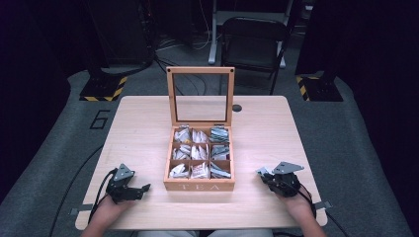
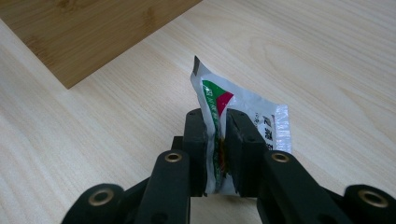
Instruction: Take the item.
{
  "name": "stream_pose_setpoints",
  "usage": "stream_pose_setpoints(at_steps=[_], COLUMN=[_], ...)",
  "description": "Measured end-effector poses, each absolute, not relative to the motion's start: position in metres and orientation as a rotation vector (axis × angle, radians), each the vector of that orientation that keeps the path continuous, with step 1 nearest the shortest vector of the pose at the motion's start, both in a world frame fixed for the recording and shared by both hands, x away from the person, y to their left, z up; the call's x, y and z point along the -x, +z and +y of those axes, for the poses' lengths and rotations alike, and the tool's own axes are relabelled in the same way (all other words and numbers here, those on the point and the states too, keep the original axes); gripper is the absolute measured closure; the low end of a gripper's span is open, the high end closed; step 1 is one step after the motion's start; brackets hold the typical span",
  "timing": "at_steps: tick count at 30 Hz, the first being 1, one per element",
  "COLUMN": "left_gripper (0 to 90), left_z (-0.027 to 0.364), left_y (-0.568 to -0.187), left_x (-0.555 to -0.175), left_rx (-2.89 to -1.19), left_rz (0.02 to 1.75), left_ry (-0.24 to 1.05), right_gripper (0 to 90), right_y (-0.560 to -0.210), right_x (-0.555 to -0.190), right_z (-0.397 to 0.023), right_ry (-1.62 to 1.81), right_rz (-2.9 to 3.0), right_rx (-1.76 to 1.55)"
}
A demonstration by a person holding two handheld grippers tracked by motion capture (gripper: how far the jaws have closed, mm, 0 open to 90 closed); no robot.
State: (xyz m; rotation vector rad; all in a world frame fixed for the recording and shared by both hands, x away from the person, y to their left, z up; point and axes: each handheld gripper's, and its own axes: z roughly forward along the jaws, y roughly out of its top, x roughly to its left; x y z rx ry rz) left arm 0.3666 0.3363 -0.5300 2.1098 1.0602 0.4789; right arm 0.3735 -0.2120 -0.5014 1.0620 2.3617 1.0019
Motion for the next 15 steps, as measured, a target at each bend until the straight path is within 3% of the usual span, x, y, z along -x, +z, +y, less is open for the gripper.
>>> stream_pose_setpoints(at_steps=[6, 15], left_gripper=[13.8, 13.9], left_z=[0.3363, 0.3362], left_y=[-0.5301, -0.5301], left_x=[-0.3666, -0.3665], left_rx=[-2.11, -2.109], left_rz=[1.06, 1.061], left_ry=[0.479, 0.479], right_gripper=[74.2, 52.3], right_y=[-0.5013, -0.4995], right_x=[-0.3737, -0.3731], right_z=[-0.2099, -0.207], right_ry=[0.998, 1.012], right_rz=[2.374, 2.342], right_rx=[-1.044, -1.06])
